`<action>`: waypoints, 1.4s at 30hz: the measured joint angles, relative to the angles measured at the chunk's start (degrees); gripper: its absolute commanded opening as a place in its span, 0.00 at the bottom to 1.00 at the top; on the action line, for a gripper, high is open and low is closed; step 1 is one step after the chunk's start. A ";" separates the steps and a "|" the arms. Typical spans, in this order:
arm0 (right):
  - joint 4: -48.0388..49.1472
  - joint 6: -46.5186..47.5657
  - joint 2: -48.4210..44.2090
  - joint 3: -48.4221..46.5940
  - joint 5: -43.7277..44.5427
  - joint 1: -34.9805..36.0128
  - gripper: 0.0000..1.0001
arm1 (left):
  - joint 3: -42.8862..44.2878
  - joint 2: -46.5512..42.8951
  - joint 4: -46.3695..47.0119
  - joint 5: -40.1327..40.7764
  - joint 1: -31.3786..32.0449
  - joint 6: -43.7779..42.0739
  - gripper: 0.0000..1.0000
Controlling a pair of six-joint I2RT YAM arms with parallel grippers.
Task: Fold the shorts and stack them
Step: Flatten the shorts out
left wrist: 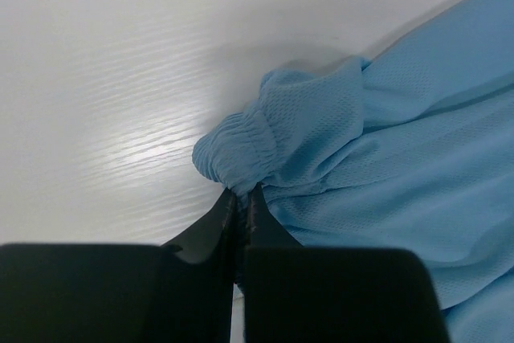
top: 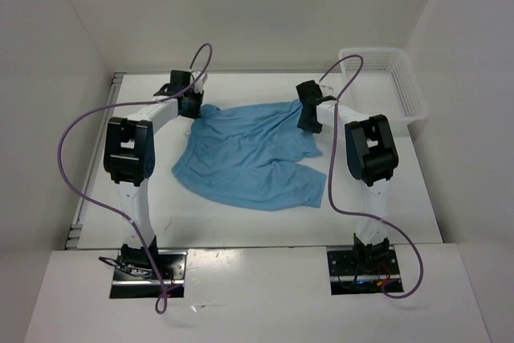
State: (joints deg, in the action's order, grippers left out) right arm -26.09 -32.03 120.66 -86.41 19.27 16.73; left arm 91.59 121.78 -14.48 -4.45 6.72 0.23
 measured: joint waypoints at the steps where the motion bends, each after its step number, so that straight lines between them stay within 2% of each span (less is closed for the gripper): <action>1: 0.09 0.15 0.33 -0.42 -0.02 0.00 0.28 | 0.00 0.00 0.02 0.72 -0.55 0.00 0.00; 3: 0.46 0.20 1.03 -1.38 -0.02 0.00 0.06 | -0.04 -0.02 0.00 2.14 -1.81 0.02 0.00; 5: 0.81 0.28 1.79 -2.56 -0.35 0.00 0.04 | -0.09 -0.02 0.02 3.21 -3.23 0.02 0.00; 9: 1.09 0.98 3.23 -5.64 -0.55 0.00 0.27 | -0.09 0.00 0.07 4.24 -6.08 0.02 0.00; 10: 1.03 1.29 3.74 -6.91 -0.52 0.00 0.43 | -0.04 0.00 0.09 4.20 -6.82 0.00 0.01; 11: 1.20 1.42 4.28 -8.20 -0.59 0.00 0.45 | 0.09 0.02 0.07 4.17 -7.30 0.00 0.08; 14: 1.25 2.75 6.03 -12.11 -1.07 0.00 0.46 | 1.95 1.01 0.00 4.09 -8.57 -0.02 0.16; 15: 1.18 3.06 6.56 -13.35 -1.25 0.00 0.46 | 2.86 1.55 0.02 4.02 -8.90 -0.04 0.25; 17: 0.85 3.58 7.34 -15.30 -1.38 0.00 0.46 | 4.50 2.43 -0.09 3.43 -9.73 -0.39 0.86; 18: 0.68 3.85 7.45 -15.85 -1.46 0.00 0.47 | 5.14 2.62 -0.09 2.40 -10.10 -0.17 1.00; 19: 0.42 3.98 7.45 -16.13 -1.53 0.00 0.47 | 5.42 2.64 -0.11 1.49 -10.36 -0.44 1.00; 22: 1.11 4.33 5.49 -14.25 -2.84 0.00 0.59 | 4.96 1.53 0.20 -0.70 -10.86 -0.04 1.00; 26: 1.79 3.54 -4.33 -2.47 -5.29 0.00 0.62 | -5.01 -8.17 0.26 -0.74 -11.08 -0.02 1.00; 32: 1.14 -1.60 -22.82 13.86 -6.40 1.62 0.62 | -21.11 -30.58 -4.17 3.15 -11.17 -0.02 1.00; 35: -0.83 -4.04 -29.75 20.28 -8.00 3.61 0.53 | -29.59 -39.78 -6.80 4.70 -11.43 -0.02 1.00; 42: -4.48 -8.22 -33.16 29.81 -12.92 6.71 0.51 | -45.40 -49.07 -13.18 4.72 -13.42 -0.04 1.00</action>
State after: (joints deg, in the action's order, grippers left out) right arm -30.57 -40.25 87.50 -56.60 6.35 23.44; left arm 46.19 72.71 -27.66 0.27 -6.70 0.19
